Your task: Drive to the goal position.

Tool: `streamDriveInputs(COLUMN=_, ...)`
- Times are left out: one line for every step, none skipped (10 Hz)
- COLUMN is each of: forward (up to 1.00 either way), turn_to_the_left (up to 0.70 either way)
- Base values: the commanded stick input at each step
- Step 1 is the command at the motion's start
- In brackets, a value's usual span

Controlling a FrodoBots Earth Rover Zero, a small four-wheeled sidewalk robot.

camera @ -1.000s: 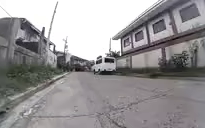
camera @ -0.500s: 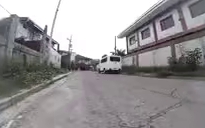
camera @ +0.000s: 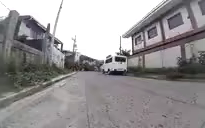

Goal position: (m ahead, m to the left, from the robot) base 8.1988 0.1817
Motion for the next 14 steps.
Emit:
streamDriveInputs(forward=1.00, turn_to_the_left=0.00)
streamDriveInputs(forward=1.00, turn_to_the_left=0.00)
streamDriveInputs(forward=1.00, turn_to_the_left=0.00)
streamDriveInputs(forward=1.00, turn_to_the_left=0.00)
streamDriveInputs(forward=1.00, turn_to_the_left=0.00)
streamDriveInputs(forward=1.00, turn_to_the_left=0.00)
streamDriveInputs(forward=1.00, turn_to_the_left=0.00)
streamDriveInputs(forward=1.00, turn_to_the_left=0.00)
streamDriveInputs(forward=1.00, turn_to_the_left=0.00)
streamDriveInputs(forward=1.00, turn_to_the_left=0.00)
streamDriveInputs(forward=1.00, turn_to_the_left=0.00)
streamDriveInputs(forward=1.00, turn_to_the_left=0.00)
streamDriveInputs(forward=1.00, turn_to_the_left=0.00)
streamDriveInputs(forward=1.00, turn_to_the_left=0.00)
